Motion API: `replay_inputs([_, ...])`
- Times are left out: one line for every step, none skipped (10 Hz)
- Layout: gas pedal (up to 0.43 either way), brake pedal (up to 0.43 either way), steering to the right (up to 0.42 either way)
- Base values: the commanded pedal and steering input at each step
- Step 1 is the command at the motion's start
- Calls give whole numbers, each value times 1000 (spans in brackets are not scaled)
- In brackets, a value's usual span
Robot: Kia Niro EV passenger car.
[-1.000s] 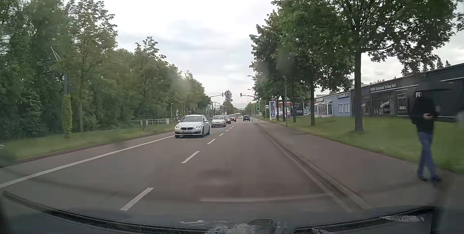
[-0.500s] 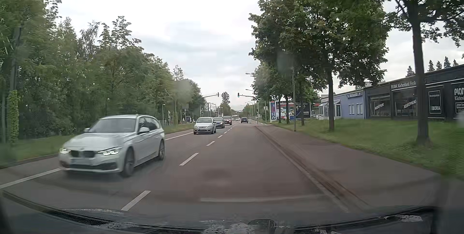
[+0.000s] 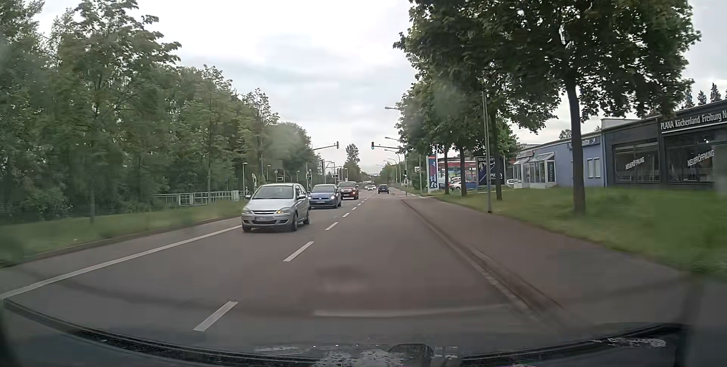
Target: Follow the waypoints while adhering to traffic rules and regulations
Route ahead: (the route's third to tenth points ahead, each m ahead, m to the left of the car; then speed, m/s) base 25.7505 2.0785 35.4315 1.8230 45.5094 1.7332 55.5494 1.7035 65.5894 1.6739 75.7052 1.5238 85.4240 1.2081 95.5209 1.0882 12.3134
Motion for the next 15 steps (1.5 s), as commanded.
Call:
replay_inputs([87,0,-2])
replay_inputs([87,0,-2])
replay_inputs([87,0,-2])
replay_inputs([87,0,-2])
replay_inputs([87,0,-1])
replay_inputs([87,0,-1])
replay_inputs([87,0,-1])
replay_inputs([87,0,-1])
replay_inputs([87,0,0])
replay_inputs([87,0,0])
replay_inputs([87,0,1])
replay_inputs([87,0,2])
replay_inputs([87,0,2])
replay_inputs([87,0,2])
replay_inputs([87,0,2])
